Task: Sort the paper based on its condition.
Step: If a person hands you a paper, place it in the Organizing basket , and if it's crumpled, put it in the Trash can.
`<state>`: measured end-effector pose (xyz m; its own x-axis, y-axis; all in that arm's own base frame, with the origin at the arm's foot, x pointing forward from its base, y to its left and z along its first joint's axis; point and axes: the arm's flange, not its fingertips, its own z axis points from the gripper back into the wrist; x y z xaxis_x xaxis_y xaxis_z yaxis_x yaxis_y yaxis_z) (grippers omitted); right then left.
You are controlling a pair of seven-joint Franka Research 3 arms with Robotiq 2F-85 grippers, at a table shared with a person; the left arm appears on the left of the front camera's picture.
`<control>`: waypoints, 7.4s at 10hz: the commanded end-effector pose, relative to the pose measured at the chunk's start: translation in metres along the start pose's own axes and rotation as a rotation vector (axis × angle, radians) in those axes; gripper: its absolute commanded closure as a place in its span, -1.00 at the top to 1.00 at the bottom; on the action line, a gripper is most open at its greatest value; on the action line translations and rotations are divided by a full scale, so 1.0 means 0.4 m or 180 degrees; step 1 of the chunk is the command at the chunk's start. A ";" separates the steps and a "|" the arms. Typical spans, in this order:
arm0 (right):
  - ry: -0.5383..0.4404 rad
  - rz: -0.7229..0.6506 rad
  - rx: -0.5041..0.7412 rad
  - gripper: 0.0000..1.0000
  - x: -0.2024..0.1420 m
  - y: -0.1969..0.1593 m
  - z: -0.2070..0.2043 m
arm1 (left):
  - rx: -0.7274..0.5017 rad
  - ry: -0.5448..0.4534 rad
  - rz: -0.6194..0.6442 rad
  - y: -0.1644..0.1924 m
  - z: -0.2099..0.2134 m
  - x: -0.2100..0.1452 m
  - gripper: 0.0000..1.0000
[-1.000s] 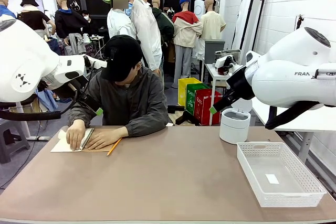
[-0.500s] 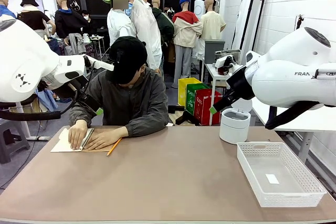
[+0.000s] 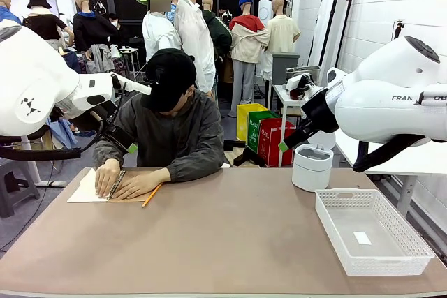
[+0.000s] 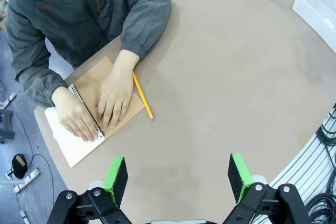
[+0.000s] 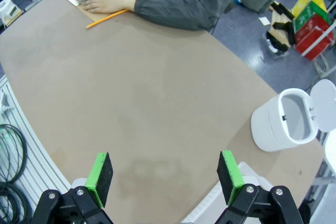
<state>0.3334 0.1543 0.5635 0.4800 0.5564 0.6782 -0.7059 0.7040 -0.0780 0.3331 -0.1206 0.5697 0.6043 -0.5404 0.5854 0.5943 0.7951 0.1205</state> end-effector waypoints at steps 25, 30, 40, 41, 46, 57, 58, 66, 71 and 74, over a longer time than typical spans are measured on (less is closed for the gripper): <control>-0.0004 -0.0003 0.0014 1.00 0.000 0.000 0.000 | 0.0011 0.0008 -0.0003 0.002 0.001 0.000 1.00; -0.0004 -0.0003 0.0014 1.00 0.000 0.000 0.000 | 0.0011 0.0008 -0.0003 0.002 0.001 0.000 1.00; -0.0004 -0.0003 0.0014 1.00 0.000 0.000 0.000 | 0.0011 0.0008 -0.0003 0.002 0.001 0.000 1.00; -0.0004 -0.0003 0.0014 1.00 0.000 0.000 0.000 | 0.0011 0.0008 -0.0003 0.002 0.001 0.000 1.00; -0.0004 -0.0003 0.0014 1.00 0.000 0.000 0.000 | 0.0011 0.0008 -0.0003 0.002 0.001 0.000 1.00; -0.0004 -0.0003 0.0014 1.00 0.000 0.000 0.000 | 0.0011 0.0008 -0.0003 0.002 0.001 0.000 1.00; -0.0004 -0.0003 0.0014 1.00 0.000 0.000 0.000 | 0.0011 0.0008 -0.0003 0.002 0.001 0.000 1.00; -0.0004 -0.0003 0.0014 1.00 0.000 0.000 0.000 | 0.0011 0.0008 -0.0003 0.002 0.001 0.000 1.00; -0.0004 -0.0003 0.0014 1.00 0.000 0.000 0.000 | 0.0011 0.0008 -0.0003 0.002 0.001 0.000 1.00; -0.0004 -0.0003 0.0014 1.00 0.000 0.000 0.000 | 0.0011 0.0008 -0.0003 0.002 0.001 0.000 1.00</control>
<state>0.3334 0.1543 0.5635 0.4800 0.5564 0.6782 -0.7059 0.7040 -0.0780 0.3331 -0.1206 0.5697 0.6043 -0.5404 0.5854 0.5943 0.7951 0.1205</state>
